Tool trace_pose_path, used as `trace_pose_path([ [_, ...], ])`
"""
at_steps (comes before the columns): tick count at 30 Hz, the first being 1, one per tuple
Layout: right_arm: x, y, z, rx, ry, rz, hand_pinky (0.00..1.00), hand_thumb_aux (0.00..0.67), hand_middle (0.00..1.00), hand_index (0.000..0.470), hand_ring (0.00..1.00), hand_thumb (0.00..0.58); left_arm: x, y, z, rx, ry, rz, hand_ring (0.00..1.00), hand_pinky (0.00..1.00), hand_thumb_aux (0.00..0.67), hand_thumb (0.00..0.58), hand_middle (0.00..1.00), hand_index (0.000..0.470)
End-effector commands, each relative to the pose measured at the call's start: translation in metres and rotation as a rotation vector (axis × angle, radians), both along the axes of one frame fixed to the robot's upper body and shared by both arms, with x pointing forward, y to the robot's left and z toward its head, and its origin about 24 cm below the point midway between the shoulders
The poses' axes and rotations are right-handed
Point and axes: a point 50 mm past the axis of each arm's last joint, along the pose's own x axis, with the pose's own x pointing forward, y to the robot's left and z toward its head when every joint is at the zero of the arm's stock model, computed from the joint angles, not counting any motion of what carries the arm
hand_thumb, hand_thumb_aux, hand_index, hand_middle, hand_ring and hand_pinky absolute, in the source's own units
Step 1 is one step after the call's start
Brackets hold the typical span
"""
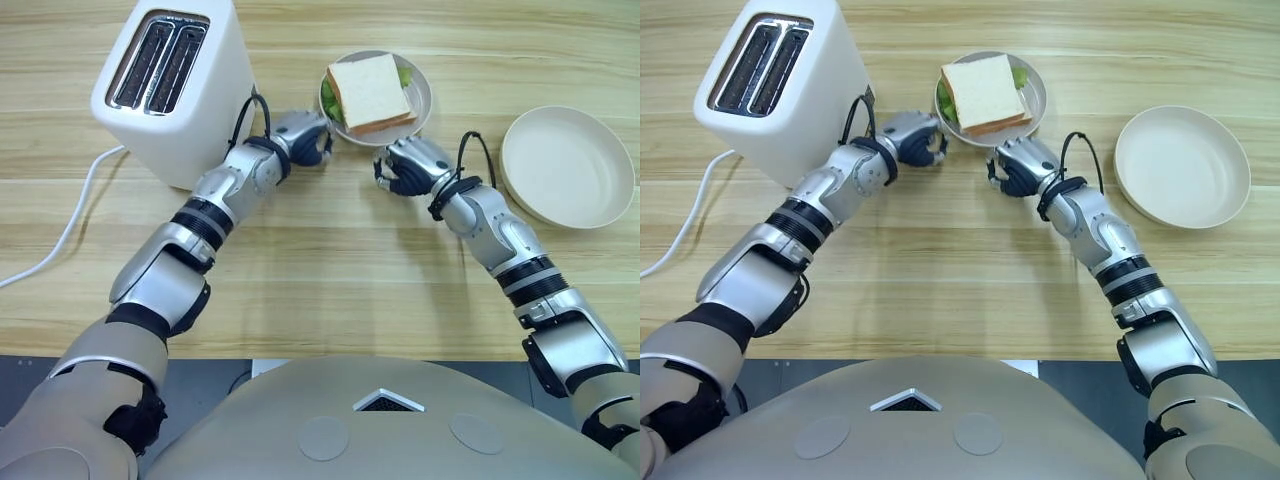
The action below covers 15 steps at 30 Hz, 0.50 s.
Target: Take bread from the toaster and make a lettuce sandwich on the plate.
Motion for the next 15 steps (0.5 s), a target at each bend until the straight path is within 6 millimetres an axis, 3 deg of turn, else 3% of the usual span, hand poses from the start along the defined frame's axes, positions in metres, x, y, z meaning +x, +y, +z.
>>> trace_pose_path([
  [1,-0.026,-0.010,0.006,0.119,0.089,0.072,0.44,0.381,0.44,0.267,0.44,0.472,-0.050,-0.016,-0.007,-0.100,0.112,-0.179,1.00,1.00,0.670,0.580,1.00,0.470],
  [2,-0.034,-0.011,0.008,0.189,0.187,0.106,0.04,0.152,0.04,0.107,0.04,0.234,-0.069,-0.020,-0.008,-0.220,0.258,-0.218,1.00,1.00,0.670,0.580,1.00,0.470],
  [3,-0.042,-0.013,0.008,0.270,0.285,0.143,0.00,0.000,0.00,0.000,0.00,0.000,-0.088,-0.024,-0.005,-0.294,0.388,-0.303,1.00,1.00,0.670,0.580,1.00,0.470],
  [4,-0.051,-0.015,0.008,0.342,0.393,0.180,0.00,0.000,0.00,0.000,0.00,0.000,-0.106,-0.025,-0.001,-0.360,0.519,-0.394,1.00,1.00,0.662,0.580,1.00,0.464],
  [5,-0.062,-0.018,0.009,0.399,0.490,0.228,0.00,0.000,0.00,0.000,0.00,0.000,-0.124,-0.025,0.006,-0.471,0.673,-0.474,1.00,1.00,0.554,0.563,1.00,0.389],
  [6,-0.073,-0.022,0.012,0.488,0.609,0.275,0.00,0.000,0.00,0.000,0.00,0.000,-0.140,-0.021,0.014,-0.553,0.825,-0.562,0.43,0.43,0.465,0.526,0.43,0.326],
  [7,-0.082,-0.027,0.020,0.580,0.691,0.324,0.00,0.000,0.00,0.000,0.00,0.000,-0.155,-0.017,0.025,-0.652,0.970,-0.652,0.00,0.00,0.242,0.343,0.00,0.170],
  [8,-0.086,-0.031,0.030,0.682,0.740,0.373,0.00,0.000,0.00,0.000,0.00,0.000,-0.165,-0.014,0.038,-0.750,1.063,-0.743,0.00,0.00,0.000,0.000,0.00,0.000],
  [11,-0.075,-0.045,0.064,0.992,0.656,0.403,0.00,0.000,0.00,0.000,0.00,0.000,-0.171,-0.011,0.076,-1.045,1.133,-0.947,0.00,0.00,0.000,0.000,0.00,0.000],
  [13,-0.063,-0.050,0.077,1.192,0.558,0.366,0.00,0.000,0.00,0.000,0.00,0.000,-0.159,-0.007,0.093,-1.264,1.075,-0.982,0.00,0.00,0.000,0.000,0.00,0.000],
  [15,-0.055,-0.049,0.087,1.378,0.462,0.324,0.00,0.000,0.00,0.000,0.00,0.000,-0.136,0.002,0.099,-1.481,0.979,-0.914,0.00,0.00,0.000,0.000,0.00,0.000],
])
